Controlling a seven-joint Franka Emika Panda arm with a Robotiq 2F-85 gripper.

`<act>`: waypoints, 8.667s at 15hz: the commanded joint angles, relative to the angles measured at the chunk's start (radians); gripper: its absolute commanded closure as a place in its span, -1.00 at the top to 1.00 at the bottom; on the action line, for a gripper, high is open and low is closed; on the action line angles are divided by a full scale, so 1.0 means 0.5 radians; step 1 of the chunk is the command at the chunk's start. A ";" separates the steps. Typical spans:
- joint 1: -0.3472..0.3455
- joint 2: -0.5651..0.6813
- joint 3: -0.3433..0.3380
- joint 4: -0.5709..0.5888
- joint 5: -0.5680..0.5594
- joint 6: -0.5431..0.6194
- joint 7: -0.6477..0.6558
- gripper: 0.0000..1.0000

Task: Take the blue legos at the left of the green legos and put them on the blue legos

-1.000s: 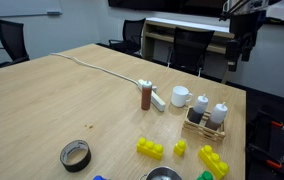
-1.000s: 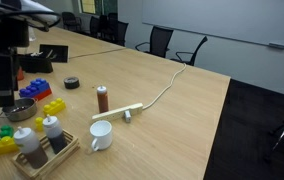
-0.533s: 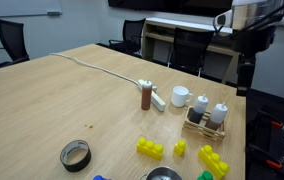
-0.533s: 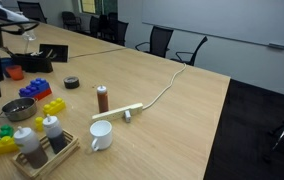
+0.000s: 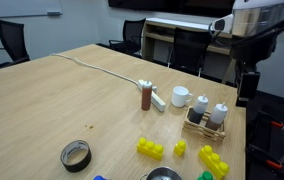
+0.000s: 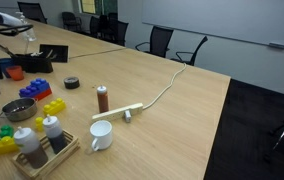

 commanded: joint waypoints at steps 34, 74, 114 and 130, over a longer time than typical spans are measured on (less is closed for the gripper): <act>0.320 0.716 0.264 0.079 0.245 0.835 -0.269 1.00; 1.057 1.682 -0.046 0.928 -0.561 0.897 -0.376 1.00; 0.781 1.276 -0.217 1.047 -0.484 0.566 0.160 -0.80; 0.860 1.837 -0.235 1.926 -0.419 0.214 0.065 -0.80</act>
